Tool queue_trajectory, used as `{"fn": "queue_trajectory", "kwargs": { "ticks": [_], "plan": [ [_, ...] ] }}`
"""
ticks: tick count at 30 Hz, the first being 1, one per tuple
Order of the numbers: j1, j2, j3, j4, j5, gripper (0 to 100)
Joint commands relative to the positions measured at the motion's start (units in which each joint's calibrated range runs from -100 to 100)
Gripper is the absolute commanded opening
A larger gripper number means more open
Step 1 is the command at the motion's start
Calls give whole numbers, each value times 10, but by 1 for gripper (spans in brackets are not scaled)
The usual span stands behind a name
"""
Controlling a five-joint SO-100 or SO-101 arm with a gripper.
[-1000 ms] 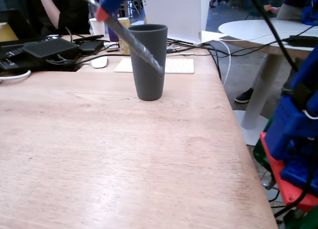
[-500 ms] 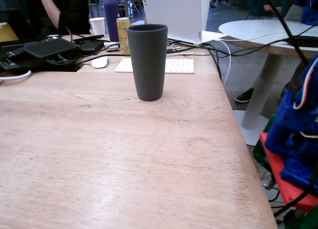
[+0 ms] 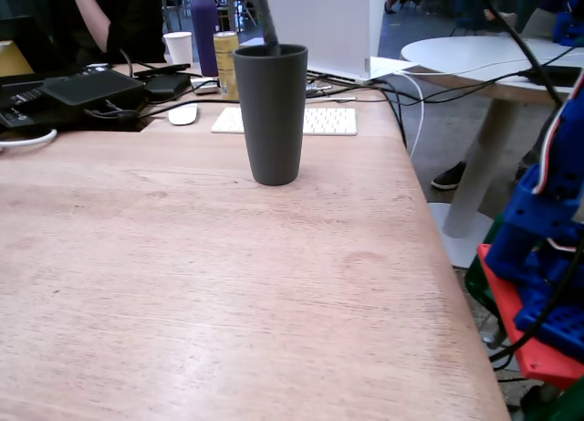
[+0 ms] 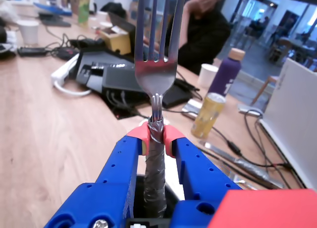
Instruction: Grab the fork and place it in gray glass
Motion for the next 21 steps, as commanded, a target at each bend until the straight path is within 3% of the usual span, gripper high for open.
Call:
{"fn": "queue_trajectory", "kwargs": {
  "ticks": [1, 6, 16, 21],
  "plan": [
    [-15, 9, -1, -18, -3, 0],
    [-72, 4, 89, -18, -3, 0],
    [-55, -56, 99, -8, 1, 0],
    [-52, -126, 182, -7, 3, 14]
  ]
}}
